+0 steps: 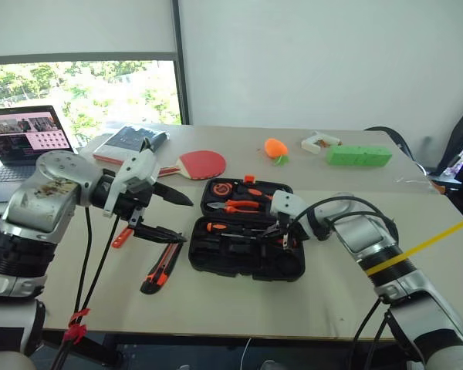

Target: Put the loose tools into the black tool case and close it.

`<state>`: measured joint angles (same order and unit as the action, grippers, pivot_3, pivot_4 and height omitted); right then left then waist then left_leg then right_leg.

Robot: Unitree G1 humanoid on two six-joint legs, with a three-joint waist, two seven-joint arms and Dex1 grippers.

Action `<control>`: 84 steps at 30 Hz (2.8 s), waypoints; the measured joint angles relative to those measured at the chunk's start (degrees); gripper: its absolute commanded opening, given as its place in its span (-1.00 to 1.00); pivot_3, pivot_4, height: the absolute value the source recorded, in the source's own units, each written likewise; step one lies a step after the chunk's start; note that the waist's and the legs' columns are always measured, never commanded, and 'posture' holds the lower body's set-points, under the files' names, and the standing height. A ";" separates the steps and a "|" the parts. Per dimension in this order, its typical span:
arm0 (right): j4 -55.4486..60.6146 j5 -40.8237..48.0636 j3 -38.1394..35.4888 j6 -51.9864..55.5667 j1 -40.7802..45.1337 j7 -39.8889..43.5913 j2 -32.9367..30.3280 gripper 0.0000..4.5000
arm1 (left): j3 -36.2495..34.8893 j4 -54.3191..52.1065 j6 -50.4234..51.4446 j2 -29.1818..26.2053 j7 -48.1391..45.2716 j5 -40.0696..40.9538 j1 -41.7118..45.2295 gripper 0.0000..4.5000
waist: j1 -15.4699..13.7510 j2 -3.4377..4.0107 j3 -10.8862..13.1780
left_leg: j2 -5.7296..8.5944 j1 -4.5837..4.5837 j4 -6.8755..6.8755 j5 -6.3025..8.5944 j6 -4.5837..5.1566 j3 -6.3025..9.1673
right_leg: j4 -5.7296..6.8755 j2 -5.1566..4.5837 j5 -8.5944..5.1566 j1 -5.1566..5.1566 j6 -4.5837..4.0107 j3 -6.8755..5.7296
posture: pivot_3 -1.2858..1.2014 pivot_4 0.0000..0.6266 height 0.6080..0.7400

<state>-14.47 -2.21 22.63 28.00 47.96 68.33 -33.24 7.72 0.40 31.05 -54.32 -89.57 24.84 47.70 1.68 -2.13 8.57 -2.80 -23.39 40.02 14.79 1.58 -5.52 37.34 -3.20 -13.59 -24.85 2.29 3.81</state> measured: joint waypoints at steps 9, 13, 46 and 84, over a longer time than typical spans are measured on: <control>13.71 8.77 -10.06 9.20 -5.38 -1.91 -0.46 -0.74 | -0.12 -2.79 0.90 -0.02 2.69 0.01 -4.98 1.00 | -0.25 0.05 0.04 | 0.00 -0.42 0.00 -0.01 -0.02 0.11 | 0.22 -0.02 0.00 -0.43 0.00 0.03 | 0.03 -0.52 0.94; 26.69 18.67 -19.53 18.42 -7.71 -1.98 -4.16 -0.19 | -3.26 -5.10 4.77 -0.73 7.62 0.48 -10.02 1.00 | -0.90 0.05 0.04 | -0.01 -0.42 -0.04 -0.01 -0.02 0.14 | 0.15 -0.02 -0.01 -0.38 0.00 -0.03 | 0.03 -0.52 0.94; 50.03 52.08 -34.52 25.46 -20.97 -15.20 -8.61 0.99 | -0.90 14.15 28.87 -9.63 29.52 -10.34 -6.33 1.00 | -1.91 -0.24 0.08 | 0.00 -0.35 -0.26 -0.02 -0.08 0.03 | -0.22 -0.02 0.03 -0.28 -0.15 -0.21 | 0.03 -0.52 0.94; 57.99 60.86 -34.27 21.37 -28.86 -33.55 -9.17 1.00 | 17.46 71.26 3.27 15.60 16.44 -42.65 26.16 -0.81 | -1.73 -0.42 0.09 | 0.07 -0.74 0.01 -0.02 -0.04 0.44 | -0.25 -0.11 0.06 -0.32 -0.02 -0.37 | 0.03 -0.52 0.94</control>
<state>43.51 58.65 -11.64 49.37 19.10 34.77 -42.41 25.18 71.66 34.32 -38.72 -73.14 -17.81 73.86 -0.05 -2.55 8.67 -2.73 -24.13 40.03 14.77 1.54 -5.08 37.09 -3.31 -13.54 -25.17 2.27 3.44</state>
